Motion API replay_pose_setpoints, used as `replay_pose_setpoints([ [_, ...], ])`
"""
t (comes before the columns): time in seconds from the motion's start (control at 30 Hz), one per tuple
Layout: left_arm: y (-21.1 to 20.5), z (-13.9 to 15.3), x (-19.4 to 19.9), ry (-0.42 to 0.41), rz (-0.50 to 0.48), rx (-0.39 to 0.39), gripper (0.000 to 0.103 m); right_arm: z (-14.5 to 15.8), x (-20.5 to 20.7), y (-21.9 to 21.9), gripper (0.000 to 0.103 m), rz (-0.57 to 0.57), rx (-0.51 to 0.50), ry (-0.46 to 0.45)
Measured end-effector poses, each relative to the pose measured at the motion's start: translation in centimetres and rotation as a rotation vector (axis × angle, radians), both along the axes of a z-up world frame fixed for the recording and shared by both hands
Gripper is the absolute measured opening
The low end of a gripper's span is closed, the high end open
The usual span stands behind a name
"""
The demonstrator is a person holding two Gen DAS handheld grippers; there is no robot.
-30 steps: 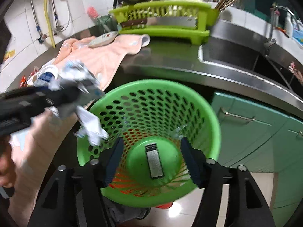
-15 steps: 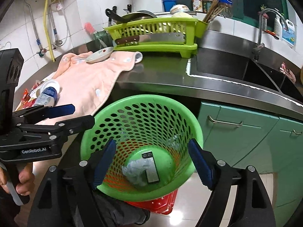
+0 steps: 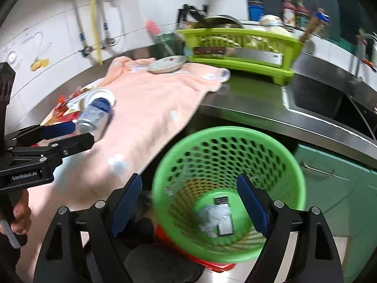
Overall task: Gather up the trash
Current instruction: 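Move both grippers back over the trash on the towel, then grasp the blue-silver can with the right gripper while the left grasps the clear cup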
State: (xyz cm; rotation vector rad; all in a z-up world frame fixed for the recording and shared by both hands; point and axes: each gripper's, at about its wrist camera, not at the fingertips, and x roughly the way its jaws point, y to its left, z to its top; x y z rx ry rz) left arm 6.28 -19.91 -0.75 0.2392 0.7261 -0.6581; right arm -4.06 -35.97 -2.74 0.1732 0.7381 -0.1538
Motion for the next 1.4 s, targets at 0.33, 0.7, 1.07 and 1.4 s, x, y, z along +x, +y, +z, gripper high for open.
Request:
replay_pose_setpoints([
  [0.33,10.6,0.0,2.0,-0.041,0.165,0.051,0.072,0.7,2.9,5.1,0.084,0.123,0.005,-0.012],
  [0.7,16.8,-1.9,4.7,-0.046,0.142,0.151,0.072,0.7,5.7,9.3,0.084,0.214,0.004,0.014],
  [1.07,17.4,-3.9,7.2,-0.035,0.035,0.236,0.072,0.3,10.6,11.3,0.084,0.276,0.037,0.079],
  [1.4,16.8,-4.8,7.8,-0.040,-0.006,0.264,0.071,0.6,17.7,12.6,0.084,0.314,0.128,0.133],
])
